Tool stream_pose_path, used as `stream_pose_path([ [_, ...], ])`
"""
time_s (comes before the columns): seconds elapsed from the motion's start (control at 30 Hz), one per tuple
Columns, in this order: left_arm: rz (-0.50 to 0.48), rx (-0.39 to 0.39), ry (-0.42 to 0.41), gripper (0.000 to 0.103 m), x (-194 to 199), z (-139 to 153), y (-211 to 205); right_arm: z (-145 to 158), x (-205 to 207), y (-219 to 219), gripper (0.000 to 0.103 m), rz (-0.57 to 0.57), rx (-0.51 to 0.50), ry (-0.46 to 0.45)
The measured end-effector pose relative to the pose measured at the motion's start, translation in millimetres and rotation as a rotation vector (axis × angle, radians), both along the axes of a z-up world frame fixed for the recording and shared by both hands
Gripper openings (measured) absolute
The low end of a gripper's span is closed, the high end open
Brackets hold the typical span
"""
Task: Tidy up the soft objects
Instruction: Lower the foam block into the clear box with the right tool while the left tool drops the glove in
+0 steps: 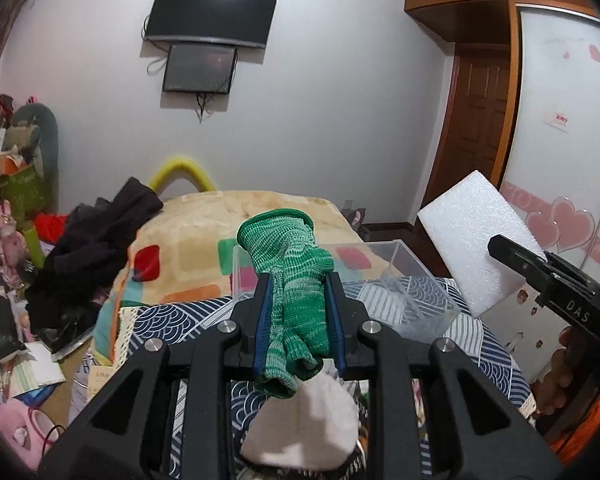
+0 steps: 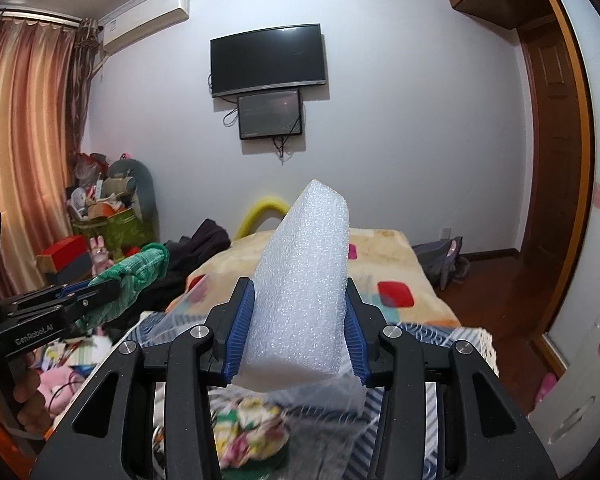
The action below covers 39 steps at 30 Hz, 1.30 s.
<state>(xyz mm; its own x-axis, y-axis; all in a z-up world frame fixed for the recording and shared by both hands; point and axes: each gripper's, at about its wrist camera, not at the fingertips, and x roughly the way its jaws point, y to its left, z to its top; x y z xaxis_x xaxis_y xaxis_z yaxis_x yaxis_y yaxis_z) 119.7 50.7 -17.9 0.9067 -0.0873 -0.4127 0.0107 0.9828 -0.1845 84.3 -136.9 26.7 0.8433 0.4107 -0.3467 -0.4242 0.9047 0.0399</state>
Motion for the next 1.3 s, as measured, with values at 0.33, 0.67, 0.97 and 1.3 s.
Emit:
stream_pose_path([
  [0.33, -0.010, 0.002, 0.132, 0.025, 68.9, -25.3, 3.5, -26.0, 44.9, 18.7, 0.039, -0.031, -0.051, 0.057],
  [0.67, -0.039, 0.004, 0.277, 0.025, 107.4, -56.7, -3.8, -61.9, 69.4, 25.6, 0.039, 0.011, -0.106, 0.219],
  [0.97, -0.064, 0.010, 0.351, 0.027, 115.7, -68.7, -10.8, -66.1, 79.2, 28.1, 0.040, 0.001, -0.194, 0.277],
  [1.3, -0.050, 0.061, 0.290, 0.034, 93.8, -49.8, -17.9, -48.5, 68.0, 20.6, 0.063, -0.013, -0.216, 0.207],
])
